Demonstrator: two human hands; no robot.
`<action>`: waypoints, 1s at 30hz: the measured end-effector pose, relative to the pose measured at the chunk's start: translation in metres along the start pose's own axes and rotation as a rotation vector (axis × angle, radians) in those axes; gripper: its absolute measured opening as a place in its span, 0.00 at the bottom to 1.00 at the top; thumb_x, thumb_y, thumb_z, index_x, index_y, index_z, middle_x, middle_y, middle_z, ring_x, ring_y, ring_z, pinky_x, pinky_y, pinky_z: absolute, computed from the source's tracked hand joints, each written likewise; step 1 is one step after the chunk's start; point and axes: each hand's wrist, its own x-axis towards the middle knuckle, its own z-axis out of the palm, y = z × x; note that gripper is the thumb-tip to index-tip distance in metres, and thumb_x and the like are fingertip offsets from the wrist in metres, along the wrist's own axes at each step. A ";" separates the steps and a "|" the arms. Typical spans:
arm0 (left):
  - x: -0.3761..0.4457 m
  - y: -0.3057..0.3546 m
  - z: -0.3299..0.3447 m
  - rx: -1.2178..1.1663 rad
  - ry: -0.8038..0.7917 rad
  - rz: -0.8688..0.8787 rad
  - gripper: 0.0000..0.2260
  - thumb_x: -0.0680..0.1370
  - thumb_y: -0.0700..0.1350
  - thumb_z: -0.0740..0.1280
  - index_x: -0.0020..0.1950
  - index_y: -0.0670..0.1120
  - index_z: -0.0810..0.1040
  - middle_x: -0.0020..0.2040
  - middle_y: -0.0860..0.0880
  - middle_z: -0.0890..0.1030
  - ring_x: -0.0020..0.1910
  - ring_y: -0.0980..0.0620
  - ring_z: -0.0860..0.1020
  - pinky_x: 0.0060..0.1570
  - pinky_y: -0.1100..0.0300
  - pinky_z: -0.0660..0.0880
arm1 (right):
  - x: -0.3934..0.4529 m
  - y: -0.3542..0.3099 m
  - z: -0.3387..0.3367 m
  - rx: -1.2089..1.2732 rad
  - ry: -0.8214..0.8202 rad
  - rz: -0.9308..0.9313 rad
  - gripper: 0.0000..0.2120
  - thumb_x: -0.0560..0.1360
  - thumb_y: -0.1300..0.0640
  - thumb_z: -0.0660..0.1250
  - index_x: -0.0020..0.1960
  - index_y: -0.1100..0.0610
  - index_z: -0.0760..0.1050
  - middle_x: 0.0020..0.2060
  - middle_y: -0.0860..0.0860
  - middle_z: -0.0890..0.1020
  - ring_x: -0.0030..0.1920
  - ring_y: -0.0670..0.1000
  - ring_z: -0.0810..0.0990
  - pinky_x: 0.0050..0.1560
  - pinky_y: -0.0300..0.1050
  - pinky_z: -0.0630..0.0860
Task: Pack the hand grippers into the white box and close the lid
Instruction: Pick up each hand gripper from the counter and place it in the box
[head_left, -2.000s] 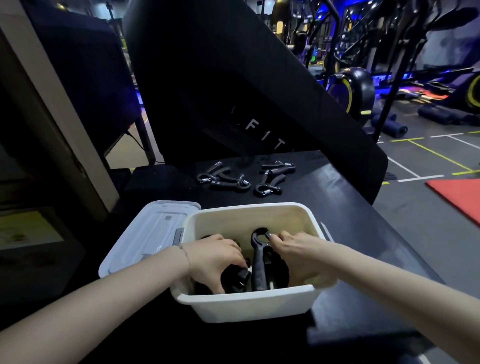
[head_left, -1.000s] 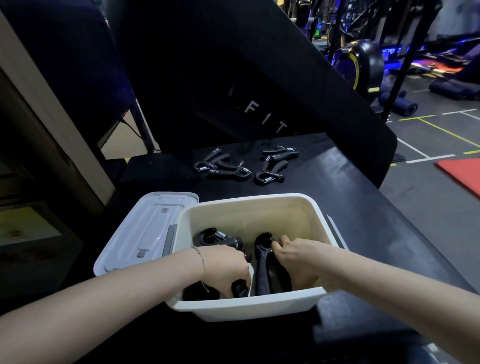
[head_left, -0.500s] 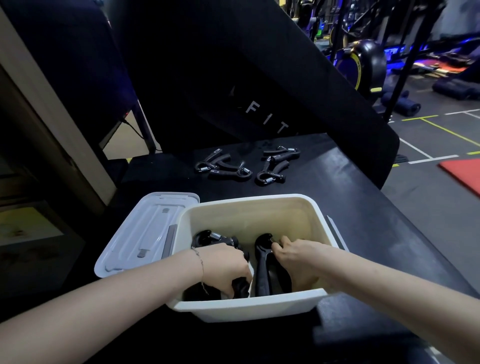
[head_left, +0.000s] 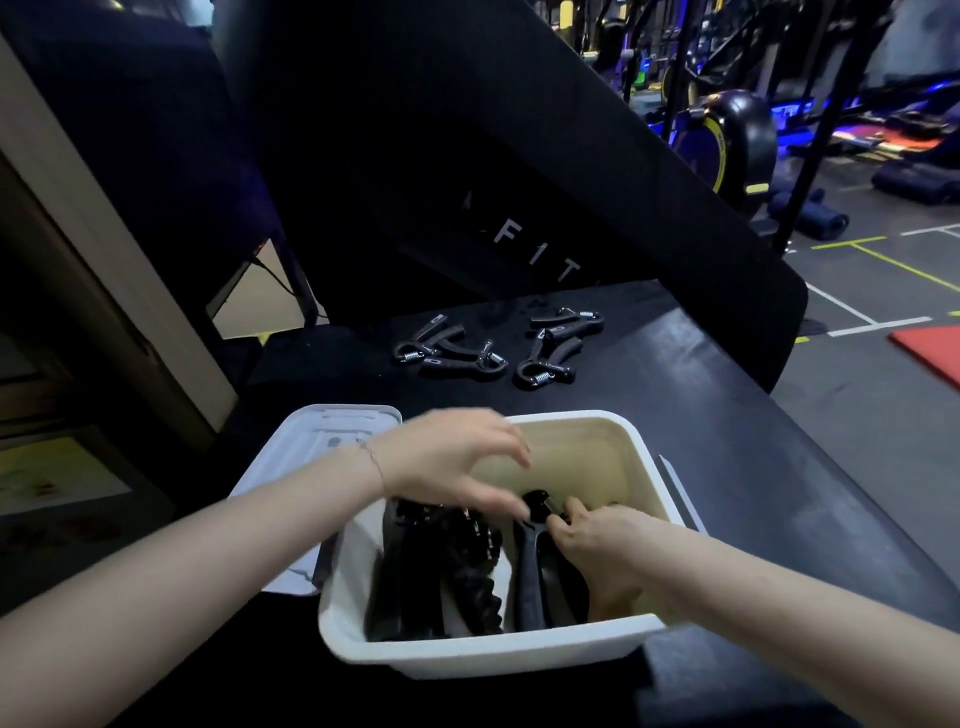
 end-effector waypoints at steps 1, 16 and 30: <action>0.005 -0.007 -0.004 -0.020 0.043 -0.018 0.26 0.71 0.65 0.63 0.61 0.50 0.77 0.62 0.54 0.77 0.62 0.57 0.72 0.64 0.58 0.68 | 0.000 0.000 -0.001 0.015 -0.010 0.008 0.40 0.67 0.49 0.74 0.68 0.63 0.57 0.62 0.62 0.66 0.55 0.63 0.77 0.54 0.55 0.74; 0.119 -0.141 0.019 0.068 -0.133 -0.501 0.45 0.69 0.65 0.68 0.78 0.52 0.49 0.79 0.48 0.51 0.78 0.47 0.48 0.75 0.44 0.51 | 0.001 0.006 -0.013 0.248 0.816 -0.174 0.22 0.69 0.41 0.69 0.50 0.59 0.76 0.53 0.55 0.80 0.55 0.59 0.77 0.56 0.51 0.75; 0.170 -0.227 0.057 0.174 -0.305 -0.599 0.38 0.73 0.69 0.59 0.77 0.60 0.46 0.79 0.42 0.48 0.78 0.42 0.45 0.75 0.43 0.48 | 0.023 0.037 -0.014 0.203 0.759 -0.135 0.31 0.71 0.34 0.54 0.69 0.48 0.68 0.70 0.52 0.70 0.72 0.57 0.64 0.67 0.64 0.64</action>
